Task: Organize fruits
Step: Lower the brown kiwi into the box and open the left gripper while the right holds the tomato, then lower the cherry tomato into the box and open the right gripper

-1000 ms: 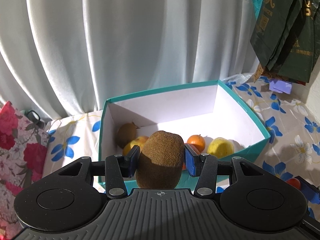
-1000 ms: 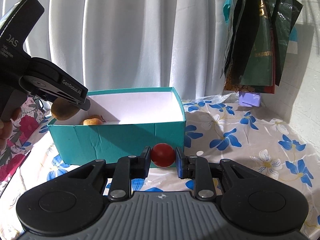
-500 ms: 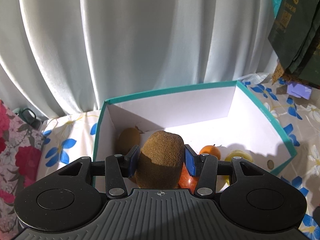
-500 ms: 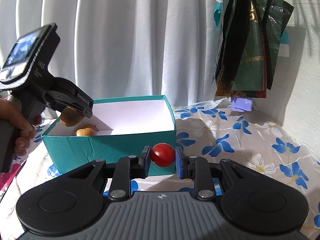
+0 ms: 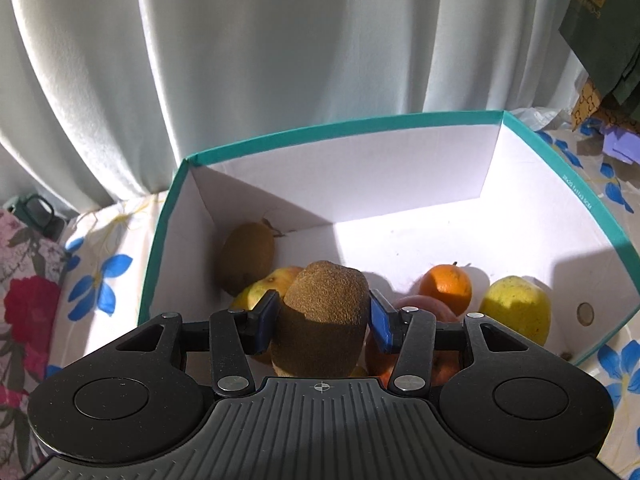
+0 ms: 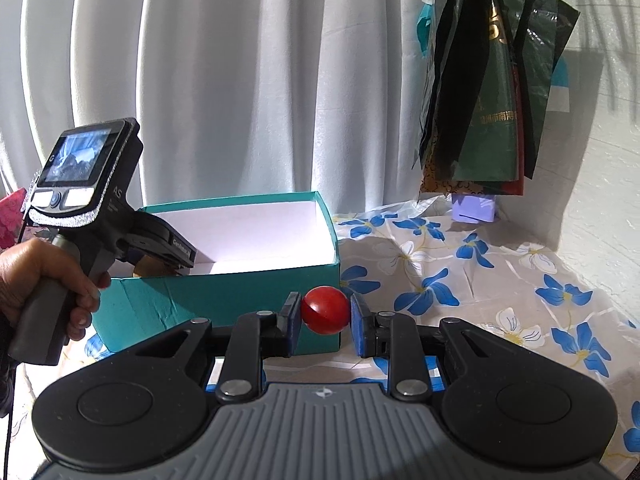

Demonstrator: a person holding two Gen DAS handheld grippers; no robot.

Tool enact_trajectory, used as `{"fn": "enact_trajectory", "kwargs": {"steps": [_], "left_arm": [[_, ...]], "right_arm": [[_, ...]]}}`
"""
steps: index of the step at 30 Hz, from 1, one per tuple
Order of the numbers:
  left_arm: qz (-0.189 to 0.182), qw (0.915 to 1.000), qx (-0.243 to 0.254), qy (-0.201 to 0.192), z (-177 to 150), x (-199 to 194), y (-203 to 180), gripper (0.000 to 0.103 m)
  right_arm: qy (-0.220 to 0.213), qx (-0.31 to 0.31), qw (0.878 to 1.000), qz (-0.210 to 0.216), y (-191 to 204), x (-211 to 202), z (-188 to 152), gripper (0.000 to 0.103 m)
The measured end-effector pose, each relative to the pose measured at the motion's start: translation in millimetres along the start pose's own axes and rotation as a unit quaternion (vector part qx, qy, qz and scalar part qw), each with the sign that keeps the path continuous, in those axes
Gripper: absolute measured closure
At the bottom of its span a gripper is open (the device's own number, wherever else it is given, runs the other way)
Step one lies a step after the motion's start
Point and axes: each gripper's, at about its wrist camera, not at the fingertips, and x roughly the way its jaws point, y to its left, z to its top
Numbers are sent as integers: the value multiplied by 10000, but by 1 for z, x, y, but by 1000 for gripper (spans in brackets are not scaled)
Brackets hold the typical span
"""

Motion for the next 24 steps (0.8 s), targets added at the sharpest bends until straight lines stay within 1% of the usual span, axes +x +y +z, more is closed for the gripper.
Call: {"fn": "enact_trajectory", "kwargs": {"steps": [1,3,5,7,9,11,15,17,19,20,24], "left_arm": [[-20,10000,5,-14,0,0,0,52],[-125,9999,-34,5,2,1,1,48],[-165,9998,-57,1,2,1,1,47],[-172,9999,-11,-8,2,1,0,44],[-142,9999,-6,-91,1,-4,1,31],[-110,9996,-30,-267,2,-13,3,21],[-83,9983,-76,-566,0,-38,8,6],[-58,9977,-130,-658,-4,-53,11,6],[-96,9978,-230,-621,-12,-68,16,4],[-126,9976,-314,-606,-17,-77,20,2],[-301,9960,-604,-587,-41,-104,36,1]], "right_arm": [[-2,0,10000,-4,0,0,0,78],[-18,1,10000,-3,1,0,1,78],[-32,-3,10000,-5,1,0,2,78],[-42,-6,10000,-6,2,0,3,78],[-56,-15,10000,-10,2,-1,4,78],[-69,-24,10000,-16,1,1,4,78],[-68,-26,10000,3,2,1,5,78],[-90,-38,9999,23,3,1,5,78],[-113,-61,9999,49,4,0,7,78],[-135,-66,9999,53,3,0,7,78],[-216,-86,9997,52,3,-1,12,78]]}}
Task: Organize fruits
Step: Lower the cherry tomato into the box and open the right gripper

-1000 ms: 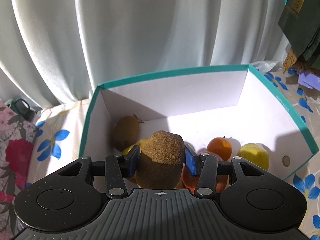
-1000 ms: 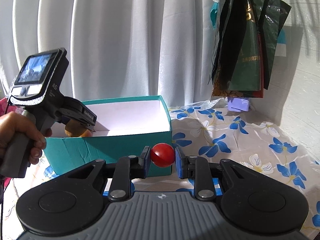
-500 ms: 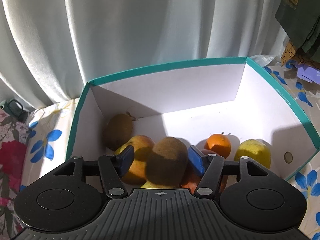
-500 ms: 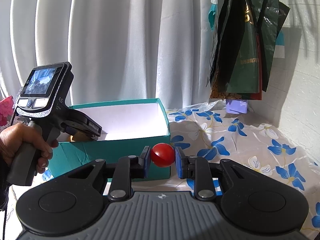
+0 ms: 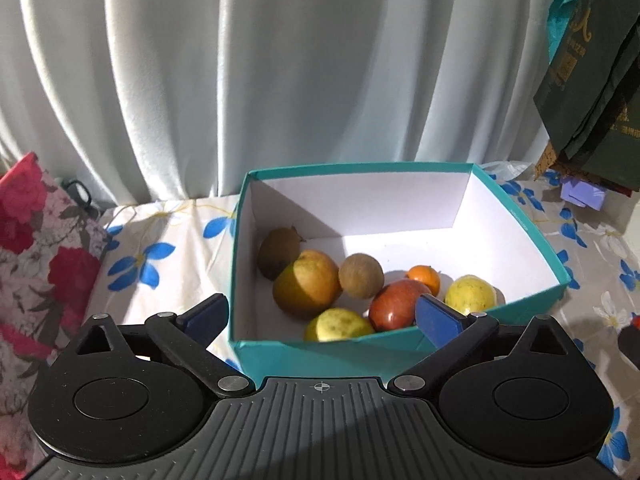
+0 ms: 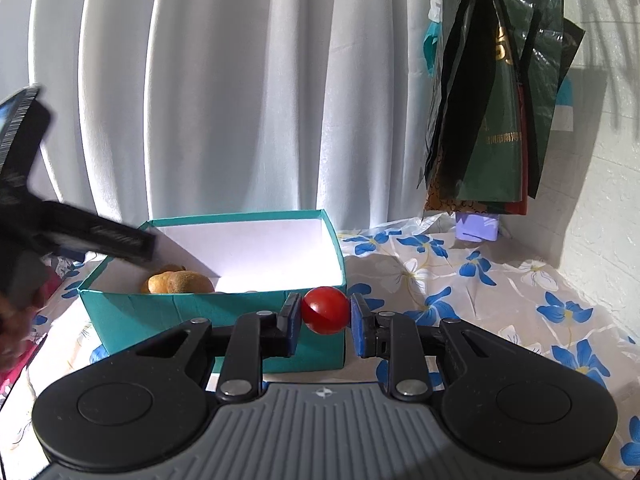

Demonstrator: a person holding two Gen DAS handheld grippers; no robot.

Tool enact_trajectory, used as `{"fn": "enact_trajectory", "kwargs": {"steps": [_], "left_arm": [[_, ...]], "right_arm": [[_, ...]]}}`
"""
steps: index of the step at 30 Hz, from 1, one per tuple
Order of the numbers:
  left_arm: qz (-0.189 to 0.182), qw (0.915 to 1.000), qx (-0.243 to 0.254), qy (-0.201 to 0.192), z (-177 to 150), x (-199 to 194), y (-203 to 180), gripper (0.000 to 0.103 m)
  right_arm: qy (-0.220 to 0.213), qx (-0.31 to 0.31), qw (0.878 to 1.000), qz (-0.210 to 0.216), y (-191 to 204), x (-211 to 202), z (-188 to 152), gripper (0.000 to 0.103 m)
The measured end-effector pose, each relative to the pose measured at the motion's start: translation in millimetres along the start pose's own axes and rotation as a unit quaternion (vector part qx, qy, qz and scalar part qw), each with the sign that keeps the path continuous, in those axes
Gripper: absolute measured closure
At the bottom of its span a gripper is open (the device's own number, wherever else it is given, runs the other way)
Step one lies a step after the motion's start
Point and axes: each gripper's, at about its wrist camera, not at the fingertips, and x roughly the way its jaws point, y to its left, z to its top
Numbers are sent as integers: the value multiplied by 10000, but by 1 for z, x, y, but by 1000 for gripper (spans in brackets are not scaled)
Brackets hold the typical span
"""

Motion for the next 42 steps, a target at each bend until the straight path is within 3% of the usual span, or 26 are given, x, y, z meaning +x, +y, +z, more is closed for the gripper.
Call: {"fn": "enact_trajectory", "kwargs": {"steps": [8,16,25,37,38,40,42], "left_arm": [[92,9988,-184,440,-31,-7,15,1],[266,9965,-369,695,-55,-14,30,1],[551,9931,-669,795,-64,-20,47,1],[578,9934,-463,872,-67,-21,37,1],[570,9936,-446,868,-67,-21,37,1],[553,9938,-419,869,-67,-21,35,1],[544,9939,-391,873,-66,-21,34,1]], "right_arm": [[-96,-270,9993,228,10,15,13,78],[49,-564,9974,449,27,66,29,78],[522,-728,9936,692,51,112,19,78],[639,-661,9926,794,51,120,15,78],[648,-644,9926,806,50,120,16,77],[654,-567,9930,802,48,118,17,55],[630,-504,9933,826,46,116,17,47]]}}
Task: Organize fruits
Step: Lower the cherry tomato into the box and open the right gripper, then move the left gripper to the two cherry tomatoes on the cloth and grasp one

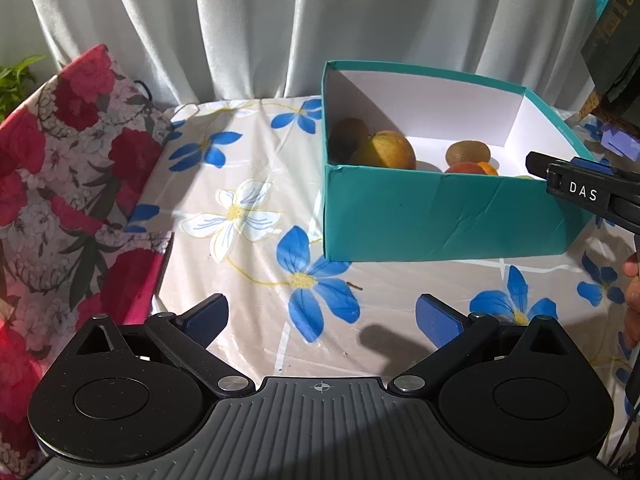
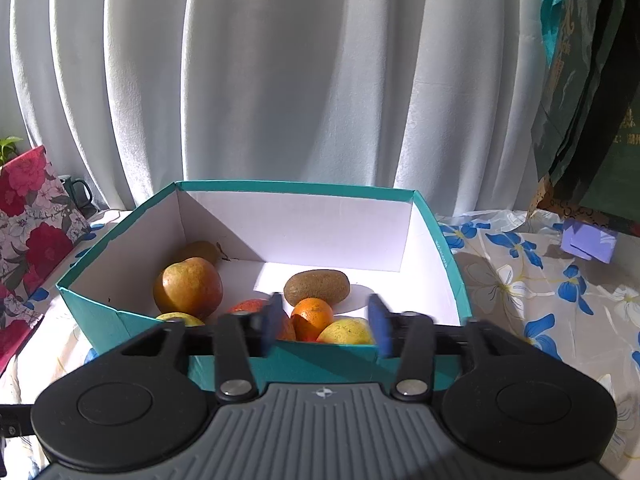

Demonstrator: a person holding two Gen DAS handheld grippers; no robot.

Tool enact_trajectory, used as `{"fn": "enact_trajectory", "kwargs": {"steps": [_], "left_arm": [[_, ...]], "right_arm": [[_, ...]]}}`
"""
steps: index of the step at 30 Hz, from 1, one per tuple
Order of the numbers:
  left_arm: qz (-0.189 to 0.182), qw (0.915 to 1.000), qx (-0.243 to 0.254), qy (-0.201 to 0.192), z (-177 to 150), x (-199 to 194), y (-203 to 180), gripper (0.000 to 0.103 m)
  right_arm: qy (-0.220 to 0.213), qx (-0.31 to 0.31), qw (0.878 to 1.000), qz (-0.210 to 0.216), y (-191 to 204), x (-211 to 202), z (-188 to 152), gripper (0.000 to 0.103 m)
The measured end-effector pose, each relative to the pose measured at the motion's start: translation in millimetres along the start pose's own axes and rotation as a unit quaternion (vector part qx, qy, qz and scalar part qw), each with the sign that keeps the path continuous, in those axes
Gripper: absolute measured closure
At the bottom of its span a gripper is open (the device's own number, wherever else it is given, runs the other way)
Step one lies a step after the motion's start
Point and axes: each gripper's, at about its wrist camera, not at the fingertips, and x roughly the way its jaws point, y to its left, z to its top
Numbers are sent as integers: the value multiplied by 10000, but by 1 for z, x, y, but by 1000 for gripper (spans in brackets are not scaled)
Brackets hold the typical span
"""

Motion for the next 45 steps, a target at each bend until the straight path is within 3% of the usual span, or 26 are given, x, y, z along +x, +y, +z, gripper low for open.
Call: {"fn": "enact_trajectory", "kwargs": {"steps": [3,7,12,22,33,38,45], "left_arm": [[-19,10000,61,6,0,0,-4,1],[-51,9999,156,18,-1,1,-8,1],[-96,9996,252,60,-3,3,-13,1],[-473,9964,698,-118,-15,7,-37,1],[-1066,9813,1587,-209,-49,20,-76,1],[-1266,9727,1877,-505,-65,16,-90,1],[-1507,9660,2085,-253,-74,29,-106,1]], "right_arm": [[-70,4,10000,-49,-1,-6,-1,45],[-363,-10,9993,-114,-2,-27,1,23],[-694,-1,9974,-209,-7,-65,-6,7],[-616,431,9946,-715,-33,-111,-41,7],[-268,865,9907,-1013,-50,-128,-78,7],[-204,906,9902,-1039,-49,-132,-89,6],[0,972,9902,-1004,-49,-128,-100,6]]}}
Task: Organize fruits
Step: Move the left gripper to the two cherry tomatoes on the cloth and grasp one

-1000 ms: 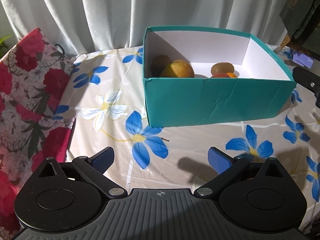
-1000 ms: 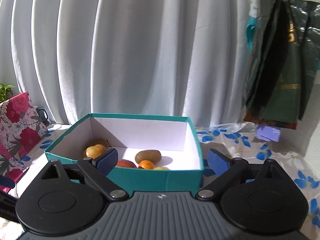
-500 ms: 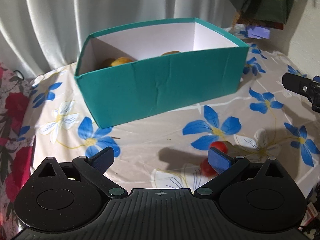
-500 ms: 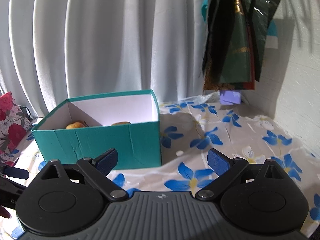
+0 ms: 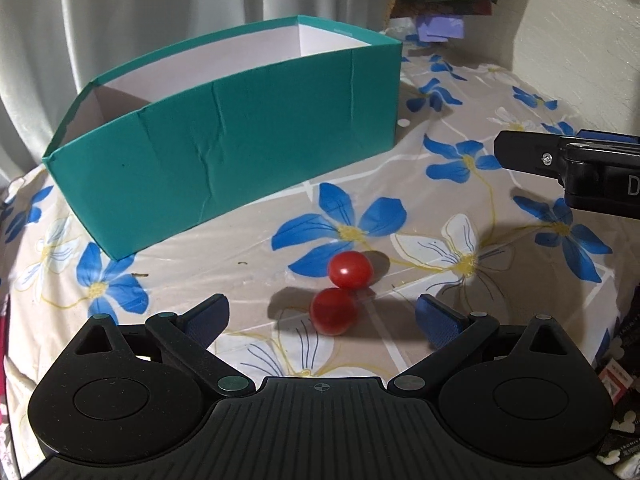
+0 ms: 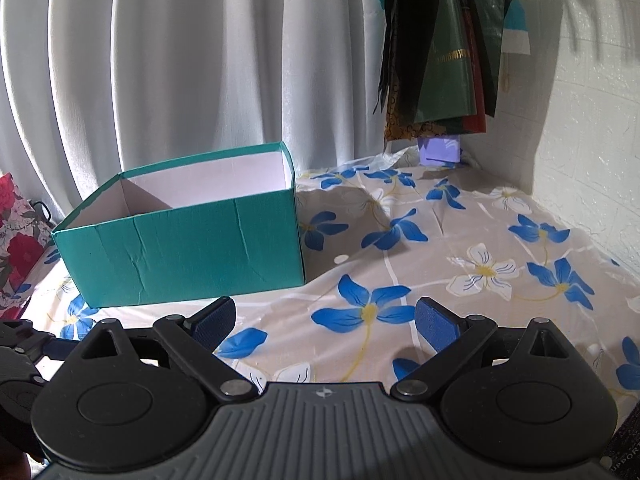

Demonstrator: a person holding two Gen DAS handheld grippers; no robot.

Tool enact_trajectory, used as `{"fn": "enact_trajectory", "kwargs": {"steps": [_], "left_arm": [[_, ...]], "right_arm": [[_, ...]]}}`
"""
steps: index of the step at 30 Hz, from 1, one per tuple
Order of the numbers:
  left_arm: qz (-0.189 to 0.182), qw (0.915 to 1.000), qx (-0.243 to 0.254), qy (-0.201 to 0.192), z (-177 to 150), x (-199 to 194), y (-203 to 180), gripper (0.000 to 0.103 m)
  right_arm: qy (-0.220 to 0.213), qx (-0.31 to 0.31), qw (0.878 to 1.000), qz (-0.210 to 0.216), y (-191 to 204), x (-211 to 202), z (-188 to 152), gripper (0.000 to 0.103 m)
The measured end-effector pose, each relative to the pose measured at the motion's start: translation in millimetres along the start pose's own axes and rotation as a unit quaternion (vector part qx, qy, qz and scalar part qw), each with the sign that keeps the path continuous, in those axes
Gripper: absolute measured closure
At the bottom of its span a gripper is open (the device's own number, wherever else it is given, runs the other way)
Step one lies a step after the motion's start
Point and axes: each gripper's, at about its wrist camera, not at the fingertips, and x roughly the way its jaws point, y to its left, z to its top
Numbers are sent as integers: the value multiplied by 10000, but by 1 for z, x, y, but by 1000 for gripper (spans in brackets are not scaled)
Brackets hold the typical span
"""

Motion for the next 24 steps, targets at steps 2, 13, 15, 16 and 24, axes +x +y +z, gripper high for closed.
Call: {"fn": "enact_trajectory", "kwargs": {"steps": [2,13,15,16,24], "left_arm": [[-93,9999,-45,56,-1,4,0,7],[-234,9993,-221,193,-1,13,2,29],[-208,9994,-203,182,0,12,1,36],[-209,9995,-184,180,0,11,1,38],[-157,9996,-115,202,0,11,-1,54]], "right_arm": [[30,3,10000,8,0,0,-2,6],[115,-4,9999,-15,-4,2,-4,6],[111,6,9999,-14,-3,2,-4,6],[118,0,9999,-3,-3,2,-4,6],[103,-16,9999,35,0,2,-3,7]]}}
